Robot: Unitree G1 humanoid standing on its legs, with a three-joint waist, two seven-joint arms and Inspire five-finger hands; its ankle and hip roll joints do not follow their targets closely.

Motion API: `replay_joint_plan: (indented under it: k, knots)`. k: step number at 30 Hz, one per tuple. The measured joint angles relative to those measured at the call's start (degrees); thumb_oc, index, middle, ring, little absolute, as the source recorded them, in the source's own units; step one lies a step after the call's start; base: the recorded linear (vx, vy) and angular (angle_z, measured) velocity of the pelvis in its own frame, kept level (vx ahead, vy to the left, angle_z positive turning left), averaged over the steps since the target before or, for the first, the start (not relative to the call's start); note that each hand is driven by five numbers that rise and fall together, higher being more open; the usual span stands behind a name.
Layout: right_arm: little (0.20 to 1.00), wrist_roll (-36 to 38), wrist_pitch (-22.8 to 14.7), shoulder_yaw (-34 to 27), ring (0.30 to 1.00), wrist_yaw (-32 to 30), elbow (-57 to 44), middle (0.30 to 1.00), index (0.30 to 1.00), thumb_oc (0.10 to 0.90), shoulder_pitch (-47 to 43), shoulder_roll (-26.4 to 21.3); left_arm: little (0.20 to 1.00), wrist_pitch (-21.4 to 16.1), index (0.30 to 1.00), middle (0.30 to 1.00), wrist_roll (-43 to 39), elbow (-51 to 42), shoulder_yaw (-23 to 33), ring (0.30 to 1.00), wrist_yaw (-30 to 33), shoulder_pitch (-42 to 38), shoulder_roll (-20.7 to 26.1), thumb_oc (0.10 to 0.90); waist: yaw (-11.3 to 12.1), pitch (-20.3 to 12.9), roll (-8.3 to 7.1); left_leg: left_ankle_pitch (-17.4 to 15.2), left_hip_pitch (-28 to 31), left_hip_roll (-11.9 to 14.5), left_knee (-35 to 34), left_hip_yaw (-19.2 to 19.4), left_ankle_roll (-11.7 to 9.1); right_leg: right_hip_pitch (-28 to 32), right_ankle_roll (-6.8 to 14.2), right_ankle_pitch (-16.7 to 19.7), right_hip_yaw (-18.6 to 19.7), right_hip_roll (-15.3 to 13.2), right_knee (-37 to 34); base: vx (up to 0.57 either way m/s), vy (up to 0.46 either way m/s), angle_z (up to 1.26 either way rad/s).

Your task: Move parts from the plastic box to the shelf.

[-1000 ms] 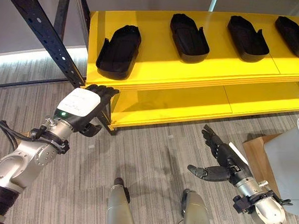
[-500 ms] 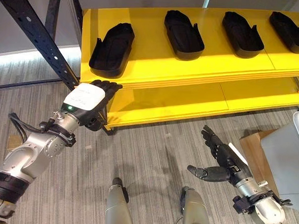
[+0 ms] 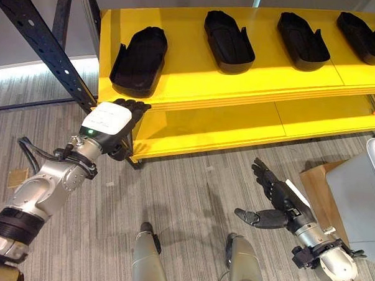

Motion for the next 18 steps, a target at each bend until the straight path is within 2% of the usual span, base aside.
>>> replay_joint_plan:
  k: [18]
  knots:
    - [1.000,0.0,0.0,0.0,1.000,0.4,0.0,1.000,1.000,0.900,0.3,0.0,1.000,1.1,1.000,1.000,0.0,4.8,-1.9,1.000,1.3,-4.6,0.0,0.900,-0.3,0.2,-0.32,-0.1,-0.1,0.0,0.2,0.1,-0.1,-0.2,0.0,0.0,0.1,0.0,0.0,0.00,0.000,0.00]
